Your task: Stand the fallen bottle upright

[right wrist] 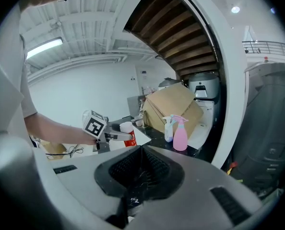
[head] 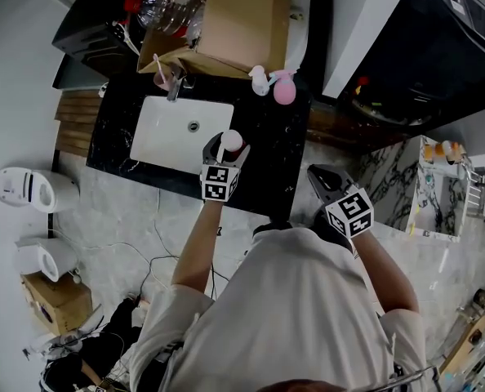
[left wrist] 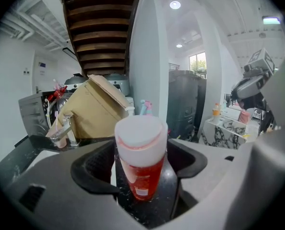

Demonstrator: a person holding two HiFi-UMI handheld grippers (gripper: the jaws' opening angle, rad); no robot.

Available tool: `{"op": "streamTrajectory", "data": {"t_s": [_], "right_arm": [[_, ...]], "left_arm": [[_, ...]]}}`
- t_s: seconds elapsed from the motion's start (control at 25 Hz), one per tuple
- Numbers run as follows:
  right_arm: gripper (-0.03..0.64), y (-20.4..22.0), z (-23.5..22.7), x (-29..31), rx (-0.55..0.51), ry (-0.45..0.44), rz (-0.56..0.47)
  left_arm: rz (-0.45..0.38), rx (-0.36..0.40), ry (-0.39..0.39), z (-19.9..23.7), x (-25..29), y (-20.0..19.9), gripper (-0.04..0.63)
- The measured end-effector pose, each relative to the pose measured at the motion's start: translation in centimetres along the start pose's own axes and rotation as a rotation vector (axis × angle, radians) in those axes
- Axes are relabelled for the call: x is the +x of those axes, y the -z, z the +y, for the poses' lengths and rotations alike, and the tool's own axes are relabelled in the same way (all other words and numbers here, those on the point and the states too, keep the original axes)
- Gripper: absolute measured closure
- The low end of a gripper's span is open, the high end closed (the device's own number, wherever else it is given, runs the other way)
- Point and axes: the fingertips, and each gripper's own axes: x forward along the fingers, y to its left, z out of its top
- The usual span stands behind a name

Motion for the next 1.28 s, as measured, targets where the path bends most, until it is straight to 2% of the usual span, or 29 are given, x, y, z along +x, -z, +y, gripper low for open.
{"op": "streamTrajectory", "data": {"t_s": [0.24, 0.44, 0.68, 0.88, 1.28], "right_arm": [[0.583, -0.3, 0.4, -1.0, -0.021, -0.018, -0.024], [0.583, -0.9, 1.6, -1.9, -0.061, -0.077, -0.047], [0.583, -1.2, 2.3, -3.9, -0.101, -0.136, -0.057], [0.583, -1.0, 3.3, -6.7, -0.143, -0.195, -0.068], [0.583, -0.7, 4.9, -12.4, -0.178, -0.332, -0.108]], "left_arm": [[-0.028, -0.03, -0.04, -0.7, -3.4, -0.5, 0.255], [-0.043, -0.045, -0.092, -2.2, -7.3, -1.1, 0.255], [-0.051, -0.151, -0.105, -6.1, -11.9, -1.0, 0.256], [-0.069, -0.194, -0.143, -10.3, -16.2, -0.7, 0.293], [-0.101, -0.26, -0.277, -17.8, -23.3, -0.8, 0.376]]}}
